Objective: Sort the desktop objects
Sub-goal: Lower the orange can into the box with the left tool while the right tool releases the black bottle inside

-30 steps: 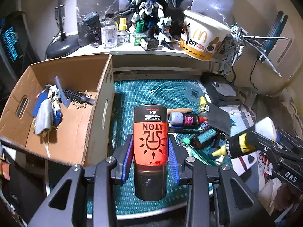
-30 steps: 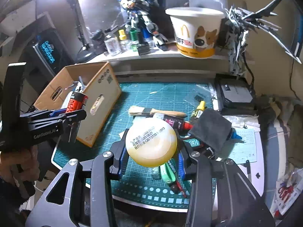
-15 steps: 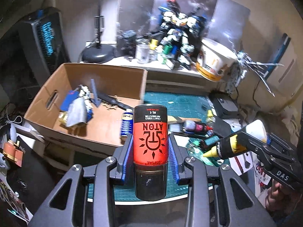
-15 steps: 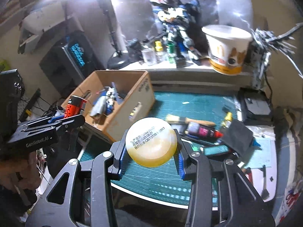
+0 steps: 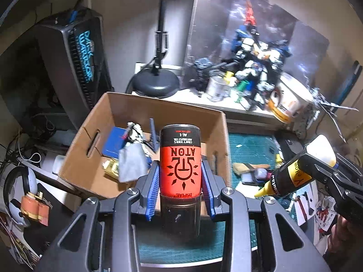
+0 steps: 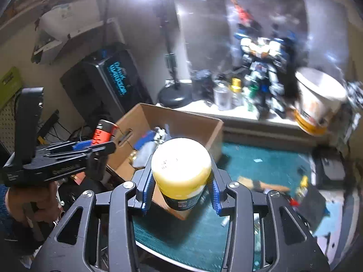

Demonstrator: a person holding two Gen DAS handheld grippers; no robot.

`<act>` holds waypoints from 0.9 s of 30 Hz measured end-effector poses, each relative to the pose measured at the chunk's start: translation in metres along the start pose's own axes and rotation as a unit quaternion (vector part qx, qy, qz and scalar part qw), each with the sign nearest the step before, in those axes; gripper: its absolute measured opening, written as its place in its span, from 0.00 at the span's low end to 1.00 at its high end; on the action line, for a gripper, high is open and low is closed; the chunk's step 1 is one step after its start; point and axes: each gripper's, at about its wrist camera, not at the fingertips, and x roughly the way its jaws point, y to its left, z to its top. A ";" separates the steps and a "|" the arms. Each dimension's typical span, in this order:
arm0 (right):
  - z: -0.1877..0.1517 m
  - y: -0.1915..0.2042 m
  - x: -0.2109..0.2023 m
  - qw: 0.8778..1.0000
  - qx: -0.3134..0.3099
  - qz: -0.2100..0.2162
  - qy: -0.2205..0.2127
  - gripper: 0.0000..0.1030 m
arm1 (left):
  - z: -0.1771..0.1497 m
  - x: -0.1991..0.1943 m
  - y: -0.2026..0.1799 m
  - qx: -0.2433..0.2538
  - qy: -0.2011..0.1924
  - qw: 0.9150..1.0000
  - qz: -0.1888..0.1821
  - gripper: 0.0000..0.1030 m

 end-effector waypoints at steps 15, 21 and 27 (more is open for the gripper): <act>0.025 0.050 0.121 0.998 -0.014 0.021 0.059 0.37 | 0.018 0.079 0.064 -0.003 0.074 0.997 0.023 0.33; 0.020 0.046 0.163 0.994 0.000 0.016 0.107 0.37 | 0.018 0.112 0.074 -0.004 0.126 0.991 0.032 0.33; 0.011 0.035 0.194 0.987 0.021 0.003 0.161 0.37 | 0.014 0.133 0.076 0.001 0.165 0.985 0.041 0.33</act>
